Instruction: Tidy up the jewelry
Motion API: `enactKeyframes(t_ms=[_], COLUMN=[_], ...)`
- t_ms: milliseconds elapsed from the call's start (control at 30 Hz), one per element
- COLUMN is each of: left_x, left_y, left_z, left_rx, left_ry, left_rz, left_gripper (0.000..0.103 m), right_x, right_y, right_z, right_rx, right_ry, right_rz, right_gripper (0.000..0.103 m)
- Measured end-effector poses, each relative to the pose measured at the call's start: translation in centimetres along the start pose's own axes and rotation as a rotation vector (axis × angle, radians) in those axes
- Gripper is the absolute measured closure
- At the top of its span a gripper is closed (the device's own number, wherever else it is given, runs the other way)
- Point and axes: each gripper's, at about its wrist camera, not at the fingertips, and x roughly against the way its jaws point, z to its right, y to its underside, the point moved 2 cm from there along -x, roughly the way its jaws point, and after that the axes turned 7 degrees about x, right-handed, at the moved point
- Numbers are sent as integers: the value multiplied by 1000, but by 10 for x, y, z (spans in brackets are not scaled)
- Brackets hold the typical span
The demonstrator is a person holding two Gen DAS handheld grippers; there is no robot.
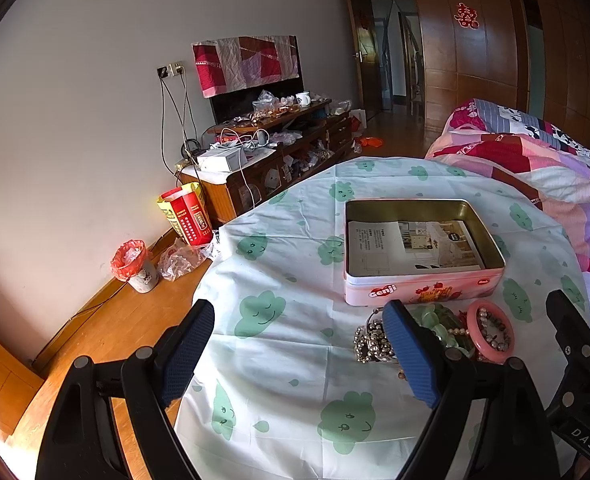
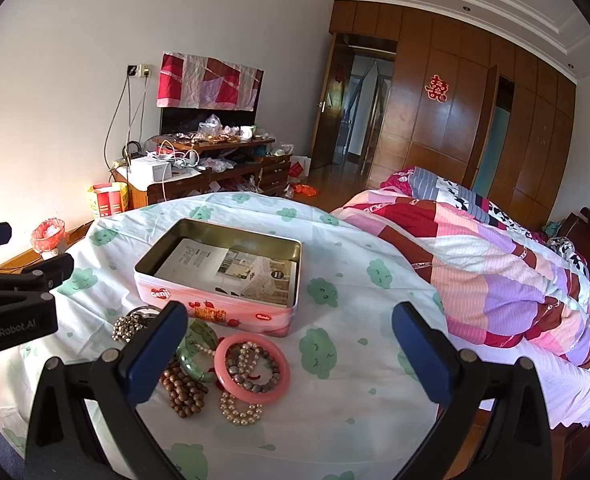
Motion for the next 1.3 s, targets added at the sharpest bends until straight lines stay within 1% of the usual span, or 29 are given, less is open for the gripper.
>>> enactKeyframes(t_ms=[967, 1167, 1300], left_x=[-6, -14, -33], left_y=[0, 3, 11], left_z=[-2, -2, -6], left_rx=[4, 1, 3], left_ry=[-14, -22, -24], left_rz=[-10, -25, -61], left_gripper=[17, 17, 17], right_x=[-4, -7, -17], right_y=[4, 10, 16], right_z=[2, 2, 1], right_rx=[-8, -6, 2], right_ry=[-2, -5, -1], right_rz=[-7, -16, -32], right_gripper=[0, 0, 0])
